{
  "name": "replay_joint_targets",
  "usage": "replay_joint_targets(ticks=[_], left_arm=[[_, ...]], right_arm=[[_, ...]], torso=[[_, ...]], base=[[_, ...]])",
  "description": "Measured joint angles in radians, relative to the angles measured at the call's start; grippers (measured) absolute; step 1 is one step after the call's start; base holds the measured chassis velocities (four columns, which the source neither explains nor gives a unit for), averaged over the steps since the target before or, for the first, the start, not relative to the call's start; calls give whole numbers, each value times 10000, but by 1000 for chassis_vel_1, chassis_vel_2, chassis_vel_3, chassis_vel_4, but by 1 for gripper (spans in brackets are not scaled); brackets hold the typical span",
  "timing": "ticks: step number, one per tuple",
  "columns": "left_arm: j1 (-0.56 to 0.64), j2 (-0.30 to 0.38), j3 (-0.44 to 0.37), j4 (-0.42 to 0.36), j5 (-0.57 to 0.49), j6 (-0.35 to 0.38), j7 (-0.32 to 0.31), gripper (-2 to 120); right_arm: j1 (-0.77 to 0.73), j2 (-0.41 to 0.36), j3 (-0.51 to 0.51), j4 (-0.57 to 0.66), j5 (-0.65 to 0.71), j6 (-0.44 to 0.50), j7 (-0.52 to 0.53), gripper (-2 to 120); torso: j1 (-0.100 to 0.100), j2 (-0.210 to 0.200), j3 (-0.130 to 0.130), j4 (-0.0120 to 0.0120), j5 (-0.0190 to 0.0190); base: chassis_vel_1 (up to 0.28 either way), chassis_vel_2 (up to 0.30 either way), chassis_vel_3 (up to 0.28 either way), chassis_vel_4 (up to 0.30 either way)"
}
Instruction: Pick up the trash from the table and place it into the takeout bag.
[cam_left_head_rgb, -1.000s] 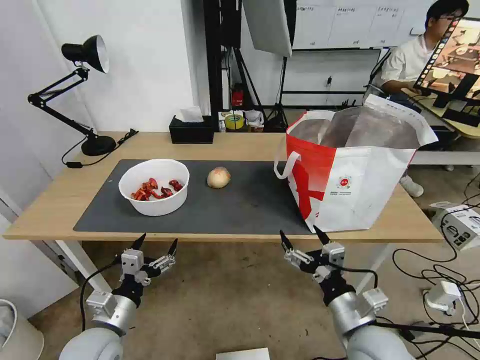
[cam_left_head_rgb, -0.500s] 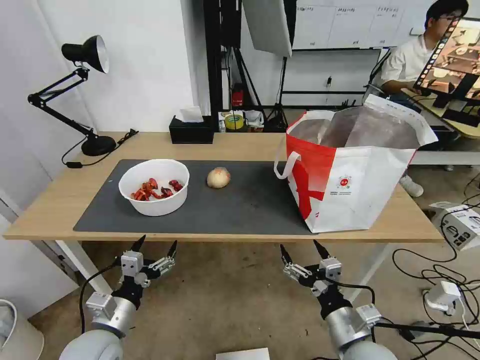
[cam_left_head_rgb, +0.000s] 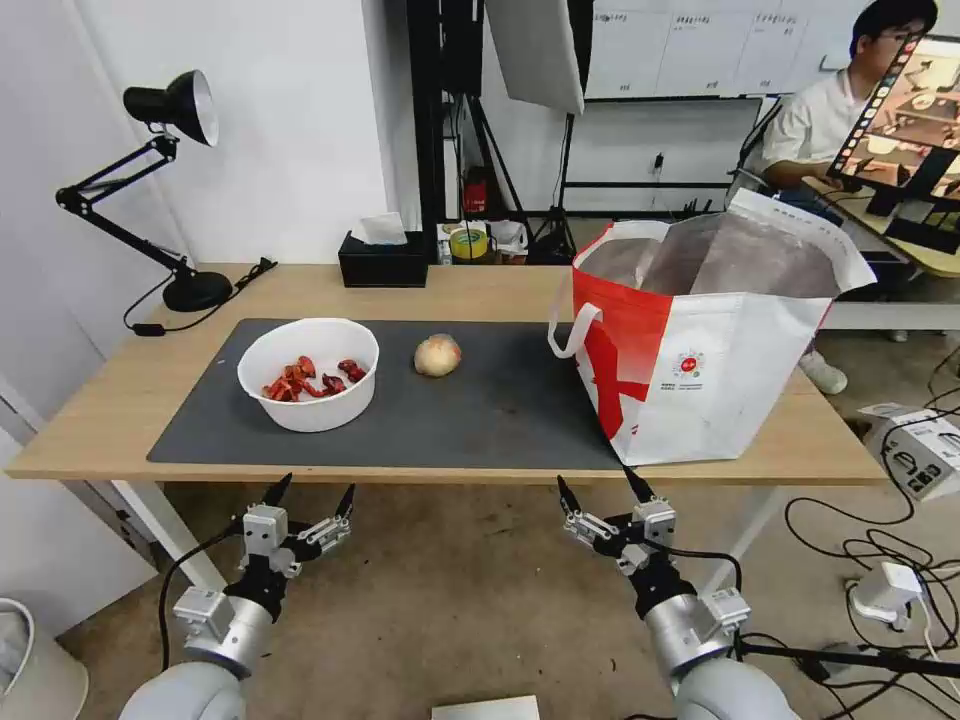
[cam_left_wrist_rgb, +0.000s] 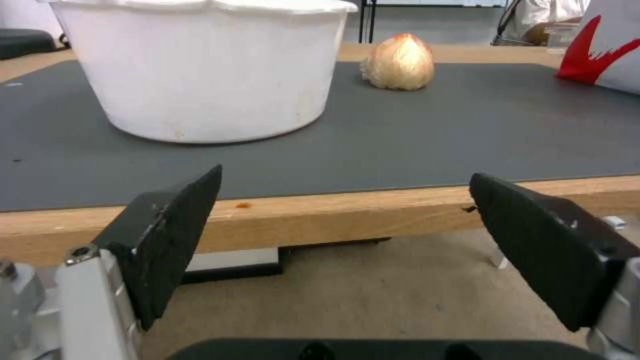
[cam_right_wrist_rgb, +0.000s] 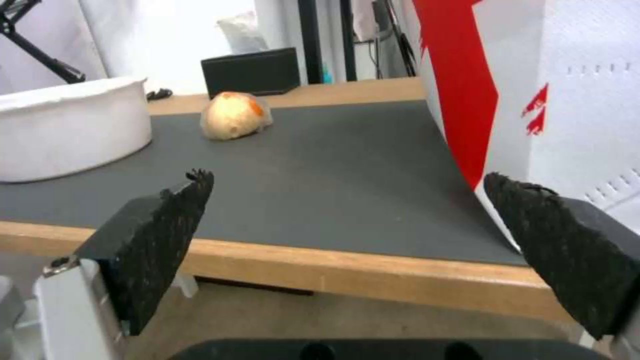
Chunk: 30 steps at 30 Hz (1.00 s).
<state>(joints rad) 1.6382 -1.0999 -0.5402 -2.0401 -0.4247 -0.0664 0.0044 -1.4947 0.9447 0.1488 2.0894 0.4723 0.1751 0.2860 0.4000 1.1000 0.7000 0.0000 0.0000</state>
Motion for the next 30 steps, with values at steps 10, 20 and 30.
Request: replay_joint_targets(ticks=[10, 20, 30], left_arm=[[-75, -69, 37, 66, 27, 0, -10, 100], [-41, -162, 68, 29, 101, -1, -41, 100], [187, -219, -97, -58, 129, -1, -48, 100]], right_arm=[[1260, -234, -753, -132, 647, -255, -139, 100], [3286, -684, -1889, -492, 2172, -738, -947, 100], [6317, -766, -3447, -1448, 3621, -1241, -1318, 100]], torso=[[0, 0, 0, 0, 2], [0, 0, 1, -1, 1], [0, -1, 0, 1, 1]], base=[[0, 0, 0, 0], [0, 0, 0, 0], [0, 0, 0, 0]])
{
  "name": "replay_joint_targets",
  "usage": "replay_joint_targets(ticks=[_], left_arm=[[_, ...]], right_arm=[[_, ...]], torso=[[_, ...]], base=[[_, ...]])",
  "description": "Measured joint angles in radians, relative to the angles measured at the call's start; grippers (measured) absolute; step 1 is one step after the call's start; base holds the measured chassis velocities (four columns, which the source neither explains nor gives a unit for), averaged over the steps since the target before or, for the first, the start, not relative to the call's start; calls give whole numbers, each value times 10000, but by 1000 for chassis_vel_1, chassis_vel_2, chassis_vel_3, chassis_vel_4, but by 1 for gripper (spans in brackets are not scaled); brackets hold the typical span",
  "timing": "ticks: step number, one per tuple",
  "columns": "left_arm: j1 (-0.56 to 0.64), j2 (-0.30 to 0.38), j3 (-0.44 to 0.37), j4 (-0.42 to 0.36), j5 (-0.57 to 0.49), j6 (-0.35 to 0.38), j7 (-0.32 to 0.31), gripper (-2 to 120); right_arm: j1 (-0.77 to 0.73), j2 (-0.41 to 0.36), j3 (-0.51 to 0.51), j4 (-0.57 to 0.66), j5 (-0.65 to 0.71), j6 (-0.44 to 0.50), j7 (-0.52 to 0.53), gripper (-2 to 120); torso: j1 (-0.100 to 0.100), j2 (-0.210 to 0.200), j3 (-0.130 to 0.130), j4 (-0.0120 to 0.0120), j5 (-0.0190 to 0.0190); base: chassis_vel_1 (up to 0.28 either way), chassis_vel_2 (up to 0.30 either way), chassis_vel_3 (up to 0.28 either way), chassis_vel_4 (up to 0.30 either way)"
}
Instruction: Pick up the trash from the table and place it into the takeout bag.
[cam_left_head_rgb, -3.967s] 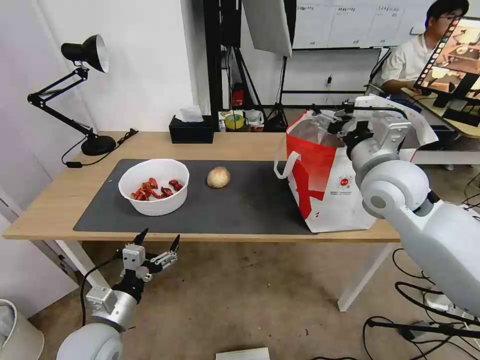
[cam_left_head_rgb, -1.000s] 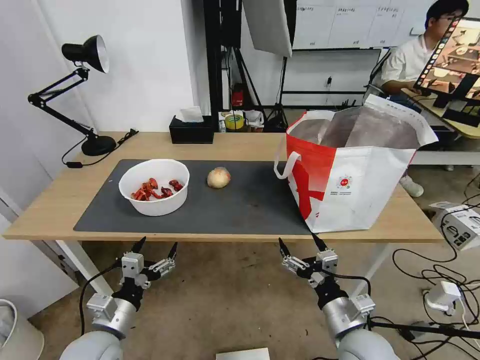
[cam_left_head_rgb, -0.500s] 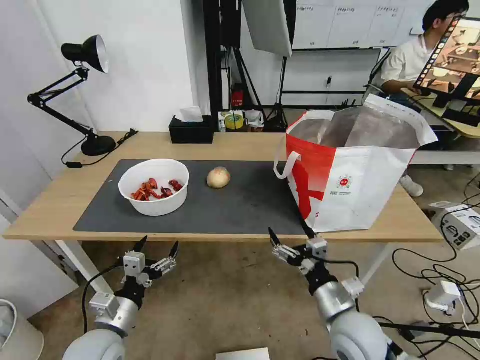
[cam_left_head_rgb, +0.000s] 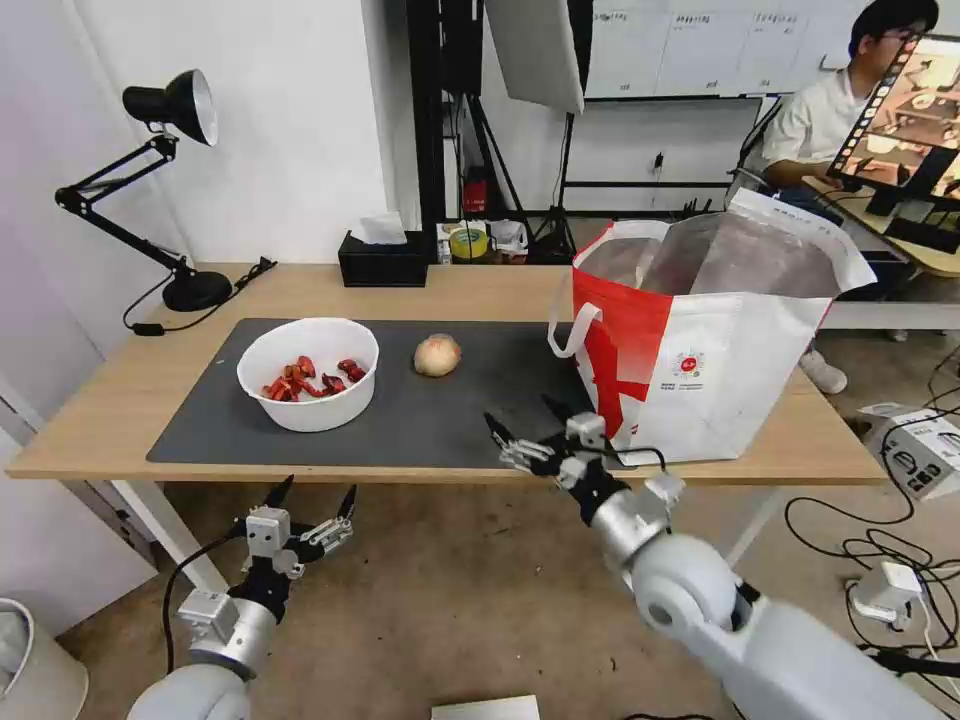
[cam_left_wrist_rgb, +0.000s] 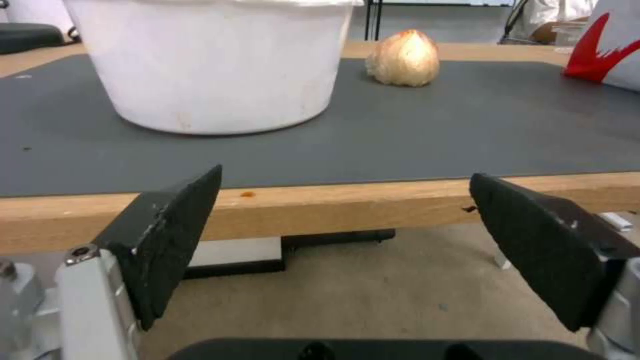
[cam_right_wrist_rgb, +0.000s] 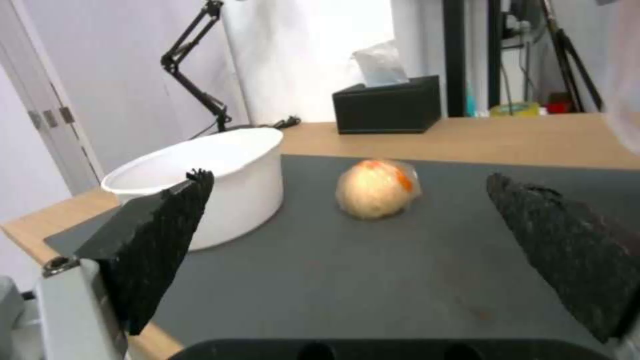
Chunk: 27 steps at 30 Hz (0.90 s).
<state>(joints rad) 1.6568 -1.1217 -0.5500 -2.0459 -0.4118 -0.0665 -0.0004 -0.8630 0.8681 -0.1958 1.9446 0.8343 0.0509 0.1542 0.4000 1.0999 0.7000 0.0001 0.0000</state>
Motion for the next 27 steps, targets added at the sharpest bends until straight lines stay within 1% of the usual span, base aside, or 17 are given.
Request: replay_joint_targets(ticks=[1, 5, 6, 9, 10, 13, 18, 21, 22, 24, 25, 27], left_arm=[[0, 0, 0, 0, 0, 0, 0, 100], [103, -101, -43, -49, 29, -13, -1, 100], [103, -101, -43, -49, 29, -13, -1, 100], [131, -213, -45, -85, 69, -18, -3, 100], [131, -213, -45, -85, 69, -18, -3, 100], [143, -227, -72, -93, 76, -21, -1, 100], [147, -190, -98, -98, 76, -26, -1, 100], [140, -127, -139, -113, 59, -28, 0, 100], [140, -127, -139, -113, 59, -28, 0, 100], [144, -100, -160, -109, 47, -29, 0, 100], [144, -100, -160, -109, 47, -29, 0, 100], [149, -86, -185, -99, 31, -41, 0, 100]], right_arm=[[0, 0, 0, 0, 0, 0, 0, 100], [1184, 292, -670, -733, 576, -171, 25, 100], [1184, 292, -670, -733, 576, -171, 25, 100], [2260, 693, -1212, -1517, 825, -255, 35, 100], [2260, 693, -1212, -1517, 825, -255, 35, 100], [3252, 1112, -1782, -2315, 1038, -457, 50, 100], [3825, 1463, -2148, -2922, 1099, -651, 116, 100], [4348, 2049, -2463, -3754, 1109, -1023, 344, 100], [4348, 2049, -2463, -3754, 1109, -1023, 344, 100], [4560, 2392, -2593, -4125, 1085, -1299, 520, 100], [4560, 2392, -2593, -4125, 1085, -1299, 520, 100], [4815, 2747, -2698, -4556, 1041, -1599, 661, 100]], torso=[[0, 0, 0, 0, 0], [0, 0, 0, -1, 0], [0, 0, 0, -1, 0], [0, 0, 0, 0, -3], [0, 0, 0, 0, -3], [0, 0, 0, 0, -2], [0, 0, 0, 0, -1], [1, 0, 0, 0, -2], [1, 0, 0, 0, -2], [1, 0, 1, -1, -1], [1, 0, 1, -1, -1], [0, 0, 0, 0, -3]], base=[[0, 0, 0, 0], [0, 0, 0, 0], [0, 0, 0, 0], [0, 0, 0, 0], [0, 0, 0, 0], [0, 0, 0, 0], [0, 0, 0, 0], [0, 0, 0, 0], [0, 0, 0, 0], [0, 0, 0, 0], [0, 0, 0, 0], [0, 0, 0, 0]])
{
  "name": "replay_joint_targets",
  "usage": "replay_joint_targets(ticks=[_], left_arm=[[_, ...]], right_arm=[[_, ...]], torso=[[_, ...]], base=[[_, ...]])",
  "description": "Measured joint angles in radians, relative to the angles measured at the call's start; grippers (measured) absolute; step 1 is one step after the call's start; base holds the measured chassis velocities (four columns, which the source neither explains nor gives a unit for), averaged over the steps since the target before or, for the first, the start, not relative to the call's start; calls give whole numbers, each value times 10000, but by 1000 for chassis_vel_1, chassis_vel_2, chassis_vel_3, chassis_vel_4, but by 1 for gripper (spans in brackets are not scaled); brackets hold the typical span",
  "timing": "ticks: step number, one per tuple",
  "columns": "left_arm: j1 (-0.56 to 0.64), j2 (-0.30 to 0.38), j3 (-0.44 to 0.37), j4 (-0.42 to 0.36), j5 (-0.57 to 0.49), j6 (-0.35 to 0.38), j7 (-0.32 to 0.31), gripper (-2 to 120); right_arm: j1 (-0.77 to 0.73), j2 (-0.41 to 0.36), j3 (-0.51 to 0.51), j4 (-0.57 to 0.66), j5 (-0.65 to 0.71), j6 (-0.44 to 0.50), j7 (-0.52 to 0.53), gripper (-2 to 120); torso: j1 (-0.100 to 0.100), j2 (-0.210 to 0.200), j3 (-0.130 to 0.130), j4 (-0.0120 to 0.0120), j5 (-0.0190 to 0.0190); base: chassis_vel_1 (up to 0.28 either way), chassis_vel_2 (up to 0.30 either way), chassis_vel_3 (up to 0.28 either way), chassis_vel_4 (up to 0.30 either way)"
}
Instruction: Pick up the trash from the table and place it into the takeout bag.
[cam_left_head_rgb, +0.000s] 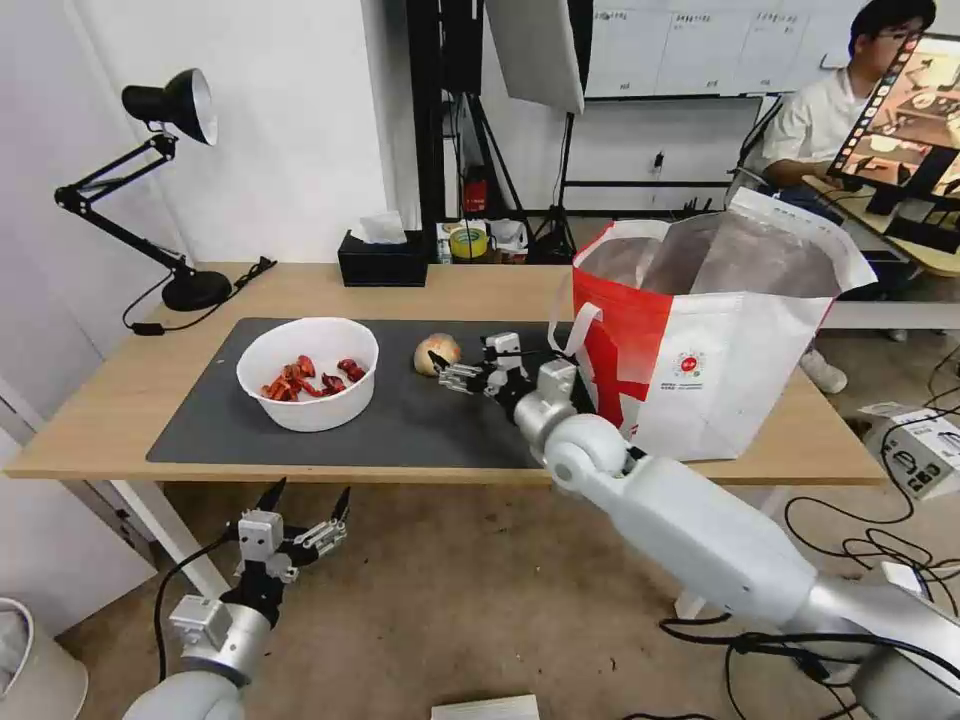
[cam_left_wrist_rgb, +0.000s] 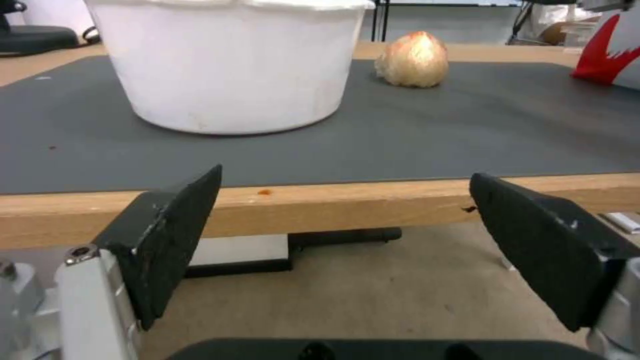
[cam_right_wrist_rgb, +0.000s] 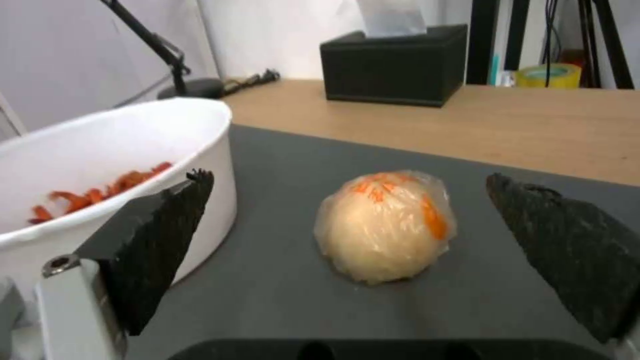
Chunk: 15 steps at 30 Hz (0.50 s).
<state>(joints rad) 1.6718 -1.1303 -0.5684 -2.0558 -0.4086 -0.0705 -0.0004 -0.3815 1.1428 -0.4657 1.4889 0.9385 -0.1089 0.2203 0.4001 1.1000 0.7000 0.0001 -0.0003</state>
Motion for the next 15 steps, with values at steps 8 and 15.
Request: replay_joint_targets(ticks=[8, 15], left_arm=[[-34, -47, -63, -9, -86, -5, -6, 100], [-17, -61, -81, 34, -77, -48, -8, 100]], right_arm=[[747, 885, -84, -1447, 21, -461, 130, 100], [1372, 1672, -128, -2806, 39, -897, -16, 100]], torso=[[0, 0, 0, -1, 2], [0, 1, 0, 0, 2]], base=[[0, 0, 0, 0], [0, 0, 0, 0]])
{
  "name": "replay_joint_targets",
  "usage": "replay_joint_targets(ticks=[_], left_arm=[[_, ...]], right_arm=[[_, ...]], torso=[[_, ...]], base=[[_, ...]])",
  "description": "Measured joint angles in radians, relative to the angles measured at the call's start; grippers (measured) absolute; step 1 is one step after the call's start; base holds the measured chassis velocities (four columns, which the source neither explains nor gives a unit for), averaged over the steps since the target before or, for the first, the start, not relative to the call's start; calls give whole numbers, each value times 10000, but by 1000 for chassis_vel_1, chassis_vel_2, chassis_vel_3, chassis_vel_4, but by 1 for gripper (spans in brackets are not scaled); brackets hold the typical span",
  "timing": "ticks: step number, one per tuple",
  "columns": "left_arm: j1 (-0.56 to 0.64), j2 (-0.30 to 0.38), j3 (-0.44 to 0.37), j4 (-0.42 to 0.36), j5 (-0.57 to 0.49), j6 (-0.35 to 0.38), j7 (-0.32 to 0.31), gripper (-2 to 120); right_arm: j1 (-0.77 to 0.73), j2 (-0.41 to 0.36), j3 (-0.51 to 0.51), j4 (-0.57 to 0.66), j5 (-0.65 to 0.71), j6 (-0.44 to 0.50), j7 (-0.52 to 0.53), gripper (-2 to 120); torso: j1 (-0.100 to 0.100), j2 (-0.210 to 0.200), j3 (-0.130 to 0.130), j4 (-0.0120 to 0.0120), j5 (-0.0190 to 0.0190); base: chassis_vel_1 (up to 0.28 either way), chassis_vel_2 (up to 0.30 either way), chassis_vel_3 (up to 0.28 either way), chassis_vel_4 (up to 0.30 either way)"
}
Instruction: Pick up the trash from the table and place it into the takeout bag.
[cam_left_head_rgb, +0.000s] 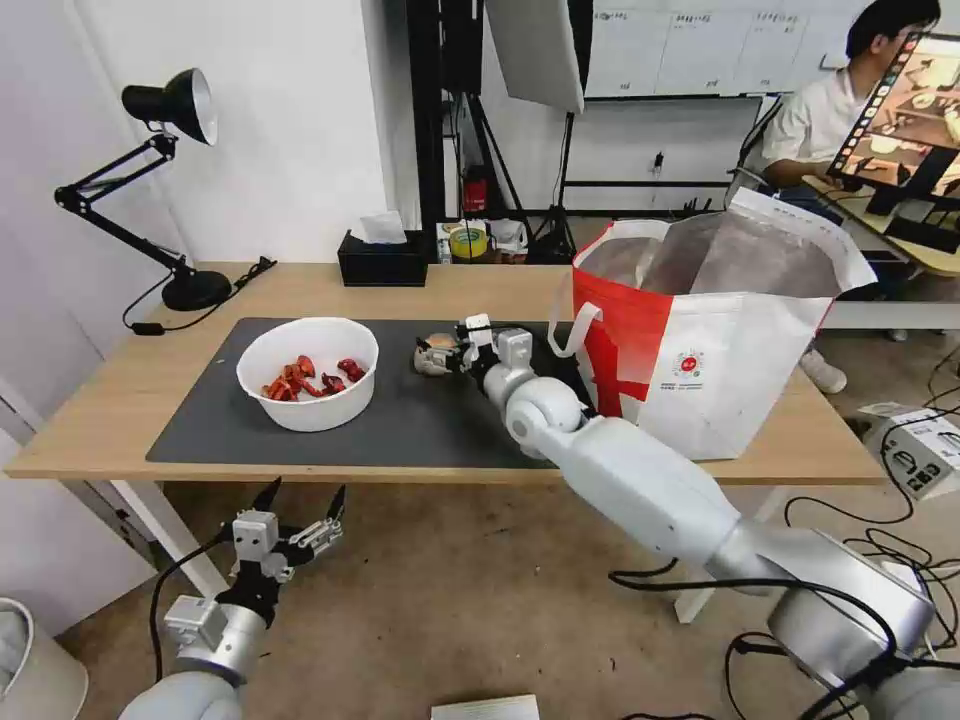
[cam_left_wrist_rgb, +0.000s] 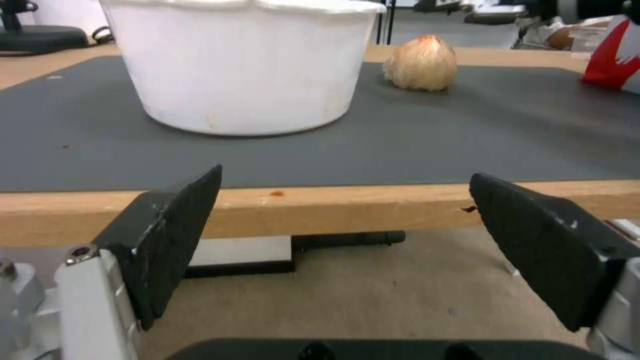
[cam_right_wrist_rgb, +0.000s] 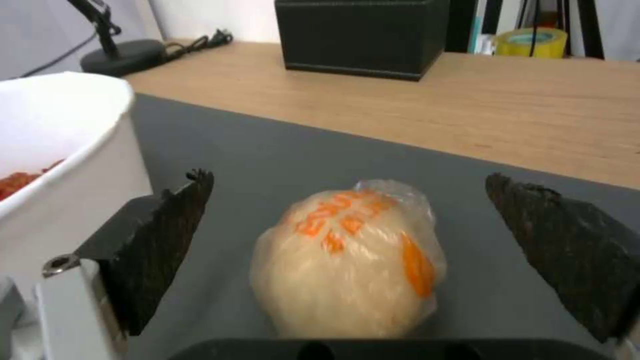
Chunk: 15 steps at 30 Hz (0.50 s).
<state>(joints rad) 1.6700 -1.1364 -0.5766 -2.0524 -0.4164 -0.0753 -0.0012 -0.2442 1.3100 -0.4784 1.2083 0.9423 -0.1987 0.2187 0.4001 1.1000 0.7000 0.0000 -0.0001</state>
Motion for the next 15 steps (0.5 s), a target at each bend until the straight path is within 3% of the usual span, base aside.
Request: replay_joint_targets(ticks=[15], left_arm=[[-107, -17, 81, 64, -12, 0, 2, 100]], right_arm=[[739, 1203, -22, -1732, -62, -703, -396, 100]], torso=[[-2, 0, 0, 0, 0]], base=[[0, 0, 0, 0]])
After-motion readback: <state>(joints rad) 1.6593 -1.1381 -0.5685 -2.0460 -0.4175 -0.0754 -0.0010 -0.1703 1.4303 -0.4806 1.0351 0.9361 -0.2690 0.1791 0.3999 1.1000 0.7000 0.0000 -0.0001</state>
